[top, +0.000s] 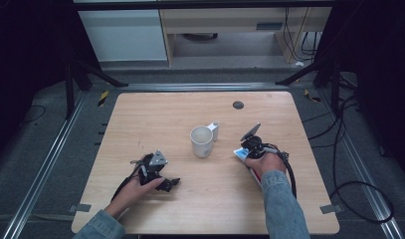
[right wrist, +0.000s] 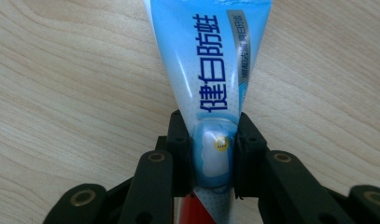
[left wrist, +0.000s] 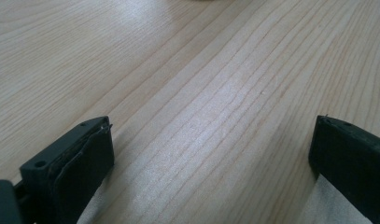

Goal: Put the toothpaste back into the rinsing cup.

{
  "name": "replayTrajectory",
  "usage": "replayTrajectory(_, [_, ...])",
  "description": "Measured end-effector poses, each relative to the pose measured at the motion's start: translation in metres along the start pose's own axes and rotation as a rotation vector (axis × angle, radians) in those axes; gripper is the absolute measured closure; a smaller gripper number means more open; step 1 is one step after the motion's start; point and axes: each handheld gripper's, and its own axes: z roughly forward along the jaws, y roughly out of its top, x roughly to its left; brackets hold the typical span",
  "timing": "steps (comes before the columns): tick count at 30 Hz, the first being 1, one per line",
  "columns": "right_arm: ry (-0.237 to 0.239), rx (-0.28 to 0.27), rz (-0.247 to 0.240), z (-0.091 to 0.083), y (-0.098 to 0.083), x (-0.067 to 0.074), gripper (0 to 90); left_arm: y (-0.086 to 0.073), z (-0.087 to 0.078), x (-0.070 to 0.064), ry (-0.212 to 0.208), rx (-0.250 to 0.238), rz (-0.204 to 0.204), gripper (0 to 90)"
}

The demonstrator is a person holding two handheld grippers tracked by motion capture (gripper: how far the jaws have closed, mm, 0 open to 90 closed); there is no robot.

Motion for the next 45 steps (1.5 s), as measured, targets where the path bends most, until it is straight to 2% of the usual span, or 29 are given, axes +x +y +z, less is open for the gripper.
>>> replayTrajectory(11, [-0.005, 0.003, -0.016, -0.012, 0.001, -0.002, 73.4, 0.0, 0.0, 0.0, -0.001, -0.003, -0.002, 0.0])
replayTrajectory(16, [-0.022, 0.001, -0.035, -0.025, 0.003, -0.003, 73.5, 0.0, 0.0, 0.0, 0.0, -0.003, 0.002, 0.0])
replayTrajectory(21, [-0.041, -0.011, -0.03, -0.041, 0.006, -0.008, 73.4, 0.0, 0.0, 0.0, 0.0, -0.002, 0.002, 0.0])
replayTrajectory(31, [-0.039, -0.086, -0.019, -0.068, 0.009, -0.013, 73.5, 0.0, 0.0, 0.0, 0.0, -0.001, 0.002, 0.0])
replayTrajectory(33, [-0.034, -0.124, -0.014, -0.076, 0.009, -0.015, 73.4, 0.0, 0.0, 0.0, 0.0, -0.001, 0.002, 0.0])
replayTrajectory(35, [-0.036, -0.13, -0.013, -0.078, 0.009, -0.016, 73.4, 0.0, 0.0, 0.0, 0.0, -0.001, 0.002, 0.0])
replayTrajectory(37, [-0.027, -0.176, -0.021, -0.086, 0.009, -0.018, 73.4, 0.0, 0.0, 0.0, 0.0, -0.001, 0.002, 0.0])
replayTrajectory(38, [-0.027, -0.176, -0.021, -0.086, 0.009, -0.018, 73.4, 0.0, 0.0, 0.0, 0.0, -0.001, 0.002, 0.0])
replayTrajectory(41, [-0.013, -0.235, -0.009, -0.093, 0.009, -0.019, 73.4, 0.0, 0.0, 0.0, 0.0, -0.001, 0.002, 0.0])
replayTrajectory(43, [-0.007, -0.248, 0.003, -0.095, 0.009, -0.019, 73.3, 0.0, 0.0, 0.0, 0.0, -0.001, 0.002, 0.0])
replayTrajectory(44, [0.01, -0.279, 0.013, -0.098, 0.01, -0.02, 73.3, 0.0, 0.0, 0.0, 0.0, -0.001, 0.002, 0.0])
replayTrajectory(45, [0.01, -0.279, 0.013, -0.098, 0.01, -0.02, 73.3, 0.0, 0.0, 0.0, 0.0, -0.001, 0.002, 0.0])
